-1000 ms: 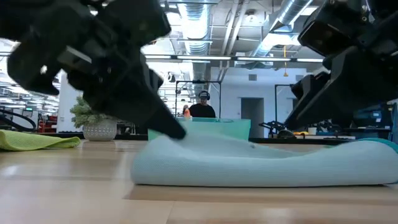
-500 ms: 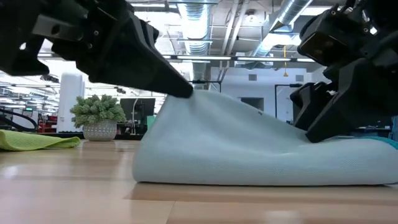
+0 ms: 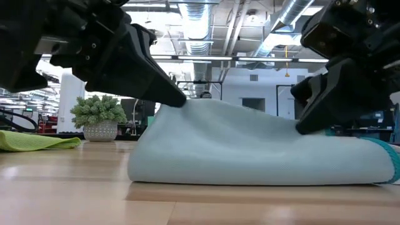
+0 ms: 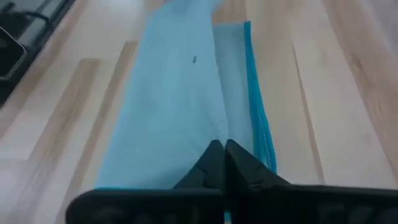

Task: Fold microfiber towels
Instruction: Fold the blue towel

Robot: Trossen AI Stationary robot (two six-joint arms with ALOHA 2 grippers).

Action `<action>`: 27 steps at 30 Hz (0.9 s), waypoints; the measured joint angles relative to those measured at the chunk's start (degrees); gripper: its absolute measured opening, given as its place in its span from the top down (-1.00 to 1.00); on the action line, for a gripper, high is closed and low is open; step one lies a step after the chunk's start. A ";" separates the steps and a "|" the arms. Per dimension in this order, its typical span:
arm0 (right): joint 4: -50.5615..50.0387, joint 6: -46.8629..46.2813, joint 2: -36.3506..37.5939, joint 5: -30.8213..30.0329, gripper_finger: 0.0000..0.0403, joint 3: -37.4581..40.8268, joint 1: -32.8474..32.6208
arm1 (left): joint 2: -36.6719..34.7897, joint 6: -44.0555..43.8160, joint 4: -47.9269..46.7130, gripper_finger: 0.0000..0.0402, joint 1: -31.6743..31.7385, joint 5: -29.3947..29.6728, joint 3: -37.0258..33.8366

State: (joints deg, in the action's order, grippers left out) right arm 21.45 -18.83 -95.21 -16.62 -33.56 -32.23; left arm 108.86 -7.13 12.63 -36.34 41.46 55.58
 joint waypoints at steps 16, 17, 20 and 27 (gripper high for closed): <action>-2.05 -2.18 5.17 -9.16 0.92 0.00 -1.25 | -0.09 -5.97 -4.75 1.00 0.32 8.86 -0.01; -1.72 -2.18 5.67 -9.13 0.91 0.00 -1.53 | -0.16 -5.73 -4.63 1.00 0.15 8.79 0.00; -1.71 -2.09 6.88 -8.55 0.89 -0.69 -2.63 | -0.48 -4.30 -4.70 1.00 -0.41 5.94 1.38; -1.72 1.23 6.82 -0.82 0.92 -5.47 -6.00 | -0.55 -2.45 -7.97 1.00 -0.90 -6.75 6.88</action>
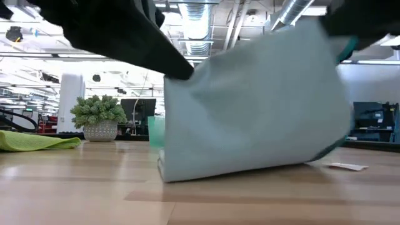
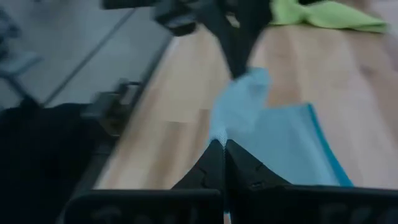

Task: Fold microfiber towels
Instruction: Fold the blue towel

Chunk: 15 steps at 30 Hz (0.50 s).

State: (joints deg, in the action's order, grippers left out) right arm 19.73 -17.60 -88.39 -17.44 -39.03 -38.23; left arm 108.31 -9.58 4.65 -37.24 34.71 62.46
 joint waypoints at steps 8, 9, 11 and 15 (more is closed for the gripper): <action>-7.13 -1.35 -0.05 -0.51 0.91 -2.72 -1.46 | -0.04 -2.78 -11.83 1.00 -2.50 7.41 4.72; -7.97 -2.19 -0.05 -1.06 0.91 -2.80 -1.08 | -0.06 -3.53 -12.71 1.00 -2.57 9.15 4.72; -11.22 -5.00 -0.05 -1.75 0.92 -2.86 0.13 | -0.04 -5.36 -14.57 1.00 -2.14 10.86 4.69; -18.56 -11.77 -0.05 -2.53 0.90 -2.84 2.48 | 0.51 -8.08 -15.57 1.00 -0.49 12.25 4.61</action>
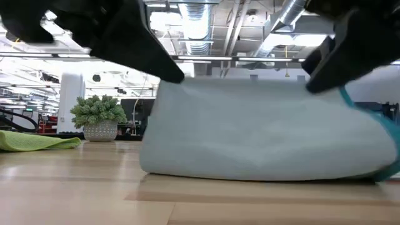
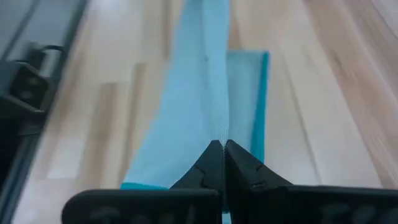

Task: Fold microfiber towels
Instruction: Fold the blue towel

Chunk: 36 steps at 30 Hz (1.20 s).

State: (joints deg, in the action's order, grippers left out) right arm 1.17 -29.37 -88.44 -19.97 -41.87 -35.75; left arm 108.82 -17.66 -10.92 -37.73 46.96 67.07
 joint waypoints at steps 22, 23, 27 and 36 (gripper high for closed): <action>-9.23 -10.72 -0.04 -0.86 0.92 2.19 2.10 | 0.04 -1.62 14.85 0.72 5.31 -1.05 -7.41; -10.06 -11.17 -0.04 -0.92 0.92 2.19 2.12 | 0.04 -1.87 14.76 0.67 5.33 -1.05 -7.41; -10.58 -11.34 -0.04 -2.30 0.91 2.19 2.26 | 0.04 -2.57 14.69 0.50 5.39 -1.46 -7.41; -8.36 -6.35 -1.58 -5.15 0.88 2.16 3.27 | 0.04 -2.68 16.03 0.42 6.37 -2.76 -7.41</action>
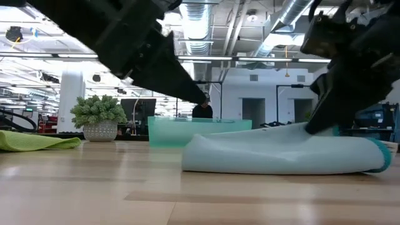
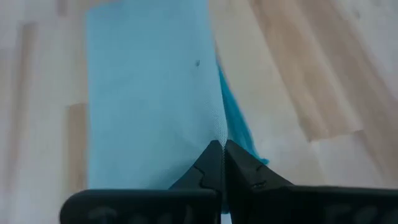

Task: Fold microfiber towels
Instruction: Fold the blue towel

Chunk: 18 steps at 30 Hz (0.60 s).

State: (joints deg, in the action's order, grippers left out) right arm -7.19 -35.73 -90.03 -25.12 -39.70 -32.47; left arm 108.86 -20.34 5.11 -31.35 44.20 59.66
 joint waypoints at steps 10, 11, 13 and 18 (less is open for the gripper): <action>3.89 4.86 -6.98 -1.39 0.76 0.00 3.03 | 0.00 -0.03 2.20 0.43 0.68 -0.41 0.00; 4.58 5.19 -7.48 -1.73 0.72 -0.01 3.36 | 0.00 -0.04 2.23 0.43 0.68 -0.41 0.00; 5.76 7.13 -7.75 -2.06 0.62 -0.02 3.68 | 0.00 0.04 2.35 0.43 0.69 -0.39 0.00; 10.20 12.97 -6.23 -4.78 0.36 -0.09 3.19 | 0.00 -0.98 2.29 0.43 1.81 -0.40 0.00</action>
State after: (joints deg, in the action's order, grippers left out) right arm 3.01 -22.76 -96.25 -29.90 -39.79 -29.28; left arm 108.86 -21.32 7.41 -29.55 43.80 59.66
